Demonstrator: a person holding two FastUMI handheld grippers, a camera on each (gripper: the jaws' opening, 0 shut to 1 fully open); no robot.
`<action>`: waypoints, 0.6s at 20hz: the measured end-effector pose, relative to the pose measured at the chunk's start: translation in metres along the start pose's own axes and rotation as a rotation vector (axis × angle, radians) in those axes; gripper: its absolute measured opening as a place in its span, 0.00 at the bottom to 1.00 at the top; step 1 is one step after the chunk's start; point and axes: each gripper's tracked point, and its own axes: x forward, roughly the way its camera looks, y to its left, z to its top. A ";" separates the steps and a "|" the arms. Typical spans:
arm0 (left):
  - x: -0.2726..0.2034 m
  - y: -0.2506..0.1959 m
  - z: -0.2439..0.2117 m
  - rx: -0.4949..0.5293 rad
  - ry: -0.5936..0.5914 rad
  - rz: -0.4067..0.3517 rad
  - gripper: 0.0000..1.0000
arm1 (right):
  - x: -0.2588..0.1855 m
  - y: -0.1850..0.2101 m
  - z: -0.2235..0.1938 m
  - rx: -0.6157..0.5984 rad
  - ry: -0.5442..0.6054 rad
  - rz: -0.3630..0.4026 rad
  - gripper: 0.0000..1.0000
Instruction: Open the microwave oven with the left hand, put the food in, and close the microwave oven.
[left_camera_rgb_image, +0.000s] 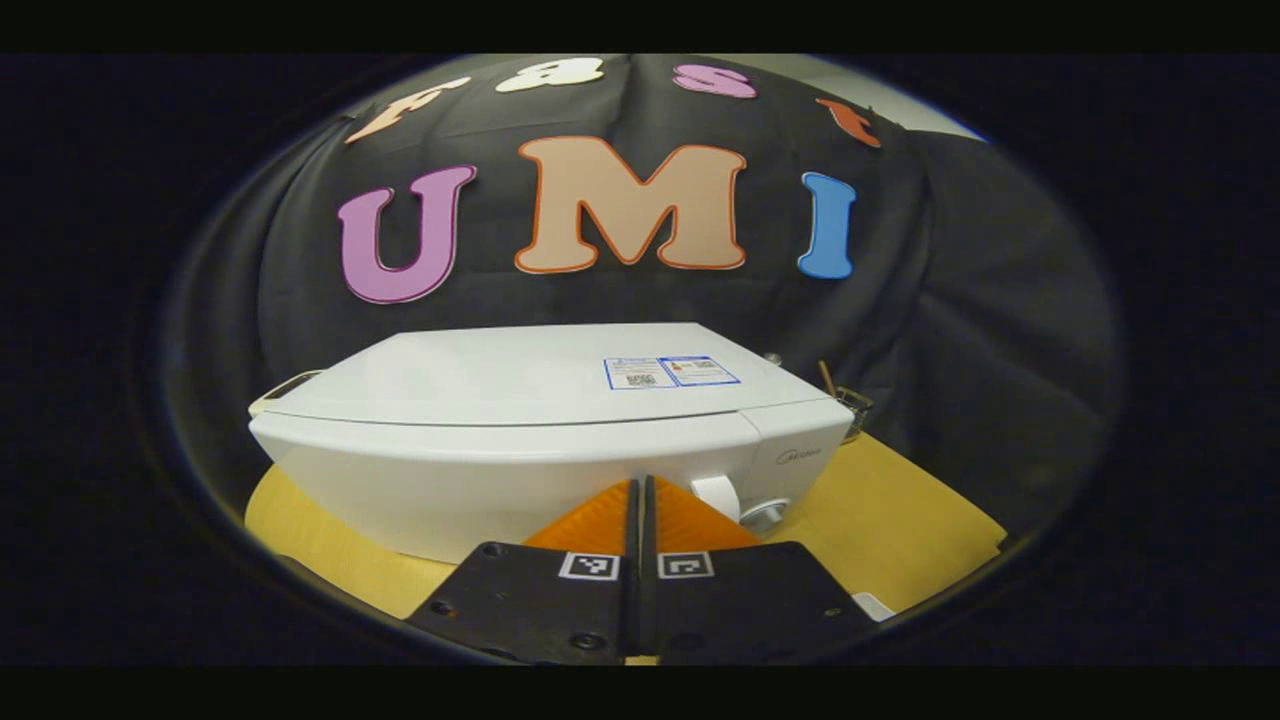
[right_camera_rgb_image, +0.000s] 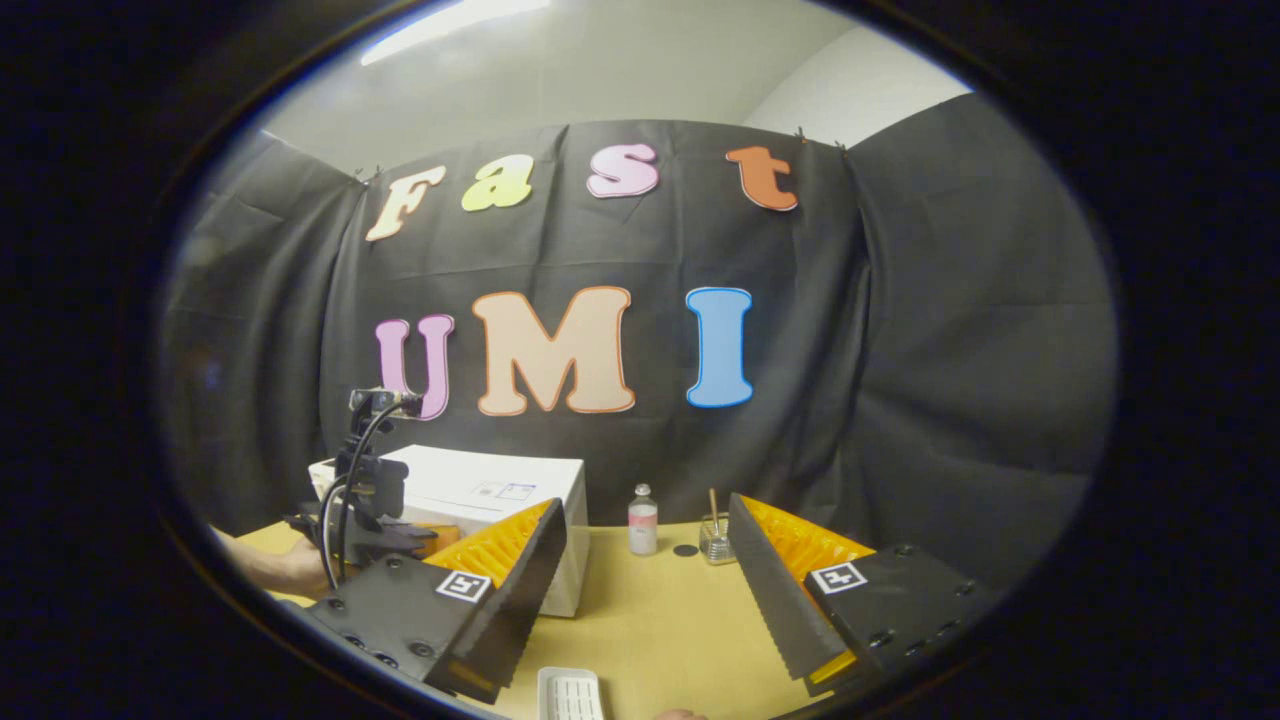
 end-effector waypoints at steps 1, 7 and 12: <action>-0.009 -0.001 0.007 -0.009 -0.029 -0.012 0.00 | 0.000 -0.001 -0.002 -0.001 0.000 -0.002 0.92; -0.080 0.020 0.022 -0.021 -0.104 0.014 0.00 | 0.002 0.006 -0.001 0.004 -0.003 0.008 0.99; -0.133 0.027 0.040 0.087 -0.181 0.060 0.00 | 0.004 0.022 -0.007 0.008 0.010 0.041 0.99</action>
